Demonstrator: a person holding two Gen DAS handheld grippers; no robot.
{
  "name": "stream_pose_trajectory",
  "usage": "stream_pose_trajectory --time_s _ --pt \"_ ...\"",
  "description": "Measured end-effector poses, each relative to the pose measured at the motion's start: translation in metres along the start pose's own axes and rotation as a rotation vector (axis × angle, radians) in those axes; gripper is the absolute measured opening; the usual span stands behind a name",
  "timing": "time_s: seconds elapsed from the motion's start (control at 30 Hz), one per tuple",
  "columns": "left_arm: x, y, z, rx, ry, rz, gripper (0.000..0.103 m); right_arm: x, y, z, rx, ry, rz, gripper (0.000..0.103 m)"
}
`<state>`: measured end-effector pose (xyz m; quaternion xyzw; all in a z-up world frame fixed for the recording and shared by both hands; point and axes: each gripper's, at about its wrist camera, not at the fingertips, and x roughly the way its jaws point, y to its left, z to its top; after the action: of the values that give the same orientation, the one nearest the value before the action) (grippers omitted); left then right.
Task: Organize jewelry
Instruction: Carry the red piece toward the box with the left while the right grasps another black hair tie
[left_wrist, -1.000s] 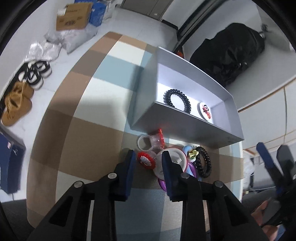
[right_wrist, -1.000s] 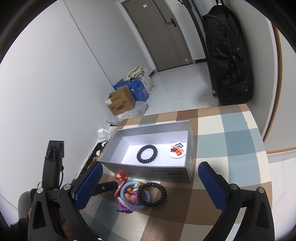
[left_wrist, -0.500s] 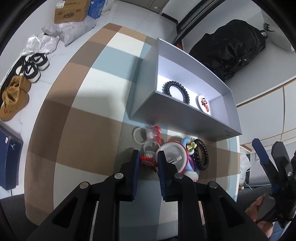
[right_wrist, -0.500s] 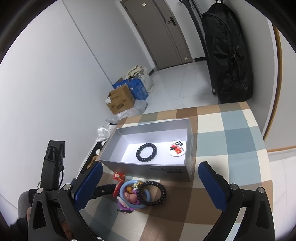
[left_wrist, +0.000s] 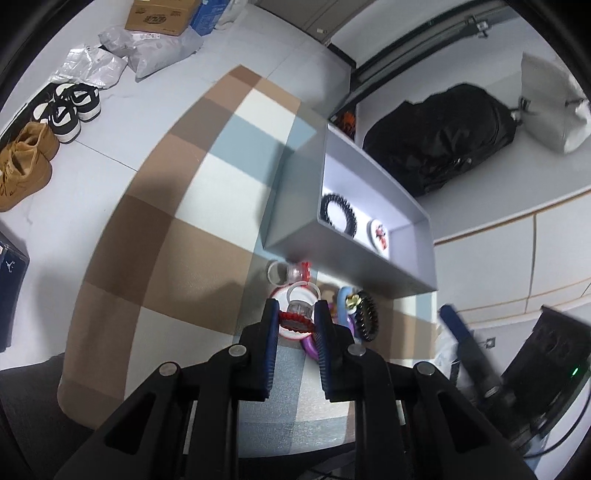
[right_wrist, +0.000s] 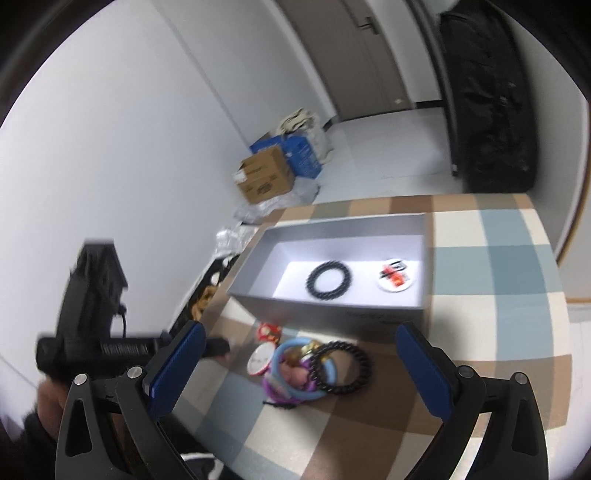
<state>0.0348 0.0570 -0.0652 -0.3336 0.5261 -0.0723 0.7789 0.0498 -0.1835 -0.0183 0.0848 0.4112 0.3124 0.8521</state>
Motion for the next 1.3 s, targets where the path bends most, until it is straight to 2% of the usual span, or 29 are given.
stream_pose_trajectory --time_s 0.1,0.2,0.23,0.3,0.33,0.37,0.47,0.6,0.7,0.9,0.93,1.1,1.17,1.3 --pt "-0.005 0.001 0.002 -0.016 -0.015 -0.035 0.014 0.008 0.011 -0.005 -0.065 0.039 -0.007 0.093" --pt "-0.01 0.001 0.005 -0.032 -0.031 -0.082 0.014 0.02 0.014 -0.012 -0.097 0.089 -0.053 0.086" --pt "-0.012 0.0 0.006 -0.032 -0.031 -0.092 0.014 0.023 0.01 -0.014 -0.086 0.108 -0.067 0.086" --pt "-0.014 0.0 0.008 -0.027 -0.032 -0.107 0.014 0.029 -0.003 -0.017 -0.029 0.145 -0.064 0.078" --pt "-0.015 0.0 0.009 -0.022 -0.034 -0.109 0.014 0.031 -0.009 -0.018 0.003 0.161 -0.058 0.07" --pt "-0.016 -0.001 0.01 -0.019 -0.035 -0.112 0.014 0.033 -0.014 -0.019 0.027 0.175 -0.058 0.068" --pt "-0.017 0.001 0.013 -0.02 -0.033 -0.128 0.014 0.033 -0.021 -0.02 0.055 0.184 -0.046 0.06" --pt "-0.017 0.001 0.014 -0.02 -0.032 -0.133 0.014 0.037 -0.01 -0.021 -0.031 0.215 -0.05 0.057" --pt "-0.017 0.001 0.013 -0.021 -0.022 -0.142 0.014 0.041 -0.001 -0.025 -0.128 0.253 -0.086 0.052" --pt "-0.018 -0.001 0.013 -0.013 -0.019 -0.151 0.014 0.045 0.013 -0.031 -0.304 0.285 -0.143 0.042" --pt "-0.017 -0.002 0.013 -0.013 -0.018 -0.152 0.014 0.048 0.014 -0.032 -0.324 0.296 -0.148 0.037" --pt "-0.016 0.0 0.013 -0.02 -0.02 -0.146 0.014 0.06 0.02 -0.031 -0.386 0.309 -0.145 0.027" --pt "-0.016 0.002 0.013 -0.027 -0.019 -0.145 0.014 0.059 0.023 -0.033 -0.406 0.31 -0.142 0.014" --pt "-0.016 0.001 0.013 -0.027 -0.018 -0.147 0.014 0.061 0.019 -0.035 -0.398 0.333 -0.137 0.007"
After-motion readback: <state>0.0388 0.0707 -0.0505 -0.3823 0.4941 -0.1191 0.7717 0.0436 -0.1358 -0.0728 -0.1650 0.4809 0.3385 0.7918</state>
